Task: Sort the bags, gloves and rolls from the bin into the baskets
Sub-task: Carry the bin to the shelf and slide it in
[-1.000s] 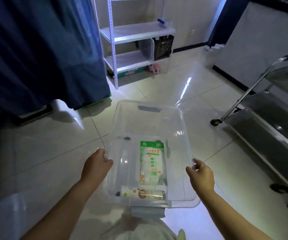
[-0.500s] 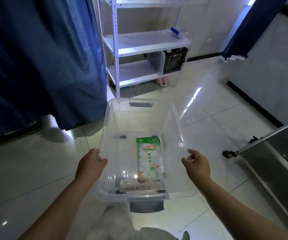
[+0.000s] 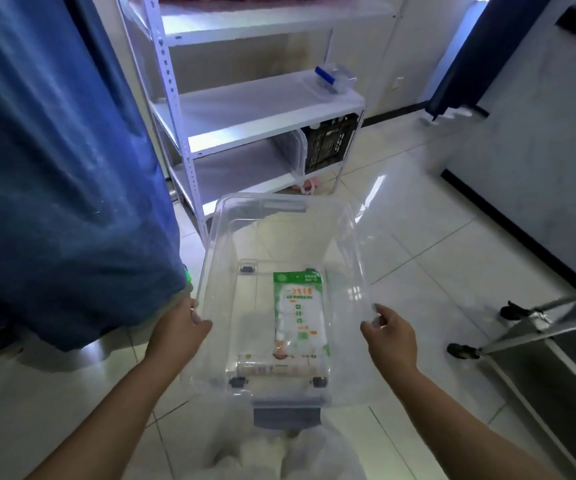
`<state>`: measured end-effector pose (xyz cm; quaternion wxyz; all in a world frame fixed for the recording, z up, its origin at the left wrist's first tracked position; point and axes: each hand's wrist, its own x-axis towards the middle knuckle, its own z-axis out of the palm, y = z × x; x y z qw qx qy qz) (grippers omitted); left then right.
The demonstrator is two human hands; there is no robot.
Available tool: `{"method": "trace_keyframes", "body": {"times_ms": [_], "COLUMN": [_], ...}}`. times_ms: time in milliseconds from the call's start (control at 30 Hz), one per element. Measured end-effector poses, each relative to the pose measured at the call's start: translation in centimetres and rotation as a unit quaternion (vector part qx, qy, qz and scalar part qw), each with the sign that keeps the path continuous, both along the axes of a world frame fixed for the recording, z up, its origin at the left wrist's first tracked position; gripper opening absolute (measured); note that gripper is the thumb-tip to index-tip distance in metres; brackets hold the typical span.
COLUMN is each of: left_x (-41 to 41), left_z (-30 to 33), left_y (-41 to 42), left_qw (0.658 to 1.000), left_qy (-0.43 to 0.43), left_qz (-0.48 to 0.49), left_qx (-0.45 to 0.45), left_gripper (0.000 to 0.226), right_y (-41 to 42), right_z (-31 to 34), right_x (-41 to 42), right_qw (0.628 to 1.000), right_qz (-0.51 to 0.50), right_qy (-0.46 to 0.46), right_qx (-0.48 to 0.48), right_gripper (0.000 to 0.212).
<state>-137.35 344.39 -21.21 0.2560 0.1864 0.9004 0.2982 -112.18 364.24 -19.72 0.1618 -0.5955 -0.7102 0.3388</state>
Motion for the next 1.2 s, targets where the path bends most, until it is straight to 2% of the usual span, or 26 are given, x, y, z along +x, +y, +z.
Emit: {"method": "trace_keyframes", "body": {"times_ms": [167, 367, 500, 667, 767, 867, 1000, 1200], "left_x": [-3.2, -6.4, -9.1, -13.9, -17.3, -21.0, -25.6, -30.8], "left_z": [-1.8, -2.9, -3.5, -5.5, -7.1, -9.2, -12.5, -17.6], "left_y": [9.6, 20.5, 25.6, 30.1, 32.1, 33.6, 35.4, 38.2], "left_qw": [1.000, 0.995, 0.991, 0.987, 0.983, 0.980, 0.975, 0.963], "left_qy": [-0.002, -0.061, -0.088, -0.100, -0.117, -0.122, -0.105, -0.075], "left_qz": [0.013, 0.080, 0.099, 0.119, 0.138, 0.151, 0.175, 0.243], "left_qx": [-0.026, -0.022, -0.026, -0.040, -0.040, -0.051, -0.082, -0.084], "left_gripper": [0.020, 0.028, 0.032, 0.038, 0.043, 0.036, 0.028, 0.037], "right_y": [11.0, 23.8, 30.4, 36.4, 38.8, 40.8, 43.1, 46.6], "right_z": [-2.3, -3.4, -3.8, -5.8, -7.3, -9.3, -13.2, -19.3], "right_x": [-4.2, -9.4, -13.6, -20.3, -24.7, -29.3, -35.2, -42.4], "right_qw": [1.000, 0.996, 0.993, 0.989, 0.987, 0.983, 0.978, 0.975], "right_qz": [0.020, 0.072, 0.101, 0.126, 0.132, 0.153, 0.173, 0.188], "right_qy": [0.007, -0.019, -0.037, -0.052, -0.052, -0.074, -0.097, -0.093], "right_qx": [-0.020, -0.040, -0.057, -0.065, -0.076, -0.065, -0.068, -0.066], "right_gripper": [0.029, 0.013, 0.018, 0.010, 0.014, 0.014, 0.040, 0.043]}}
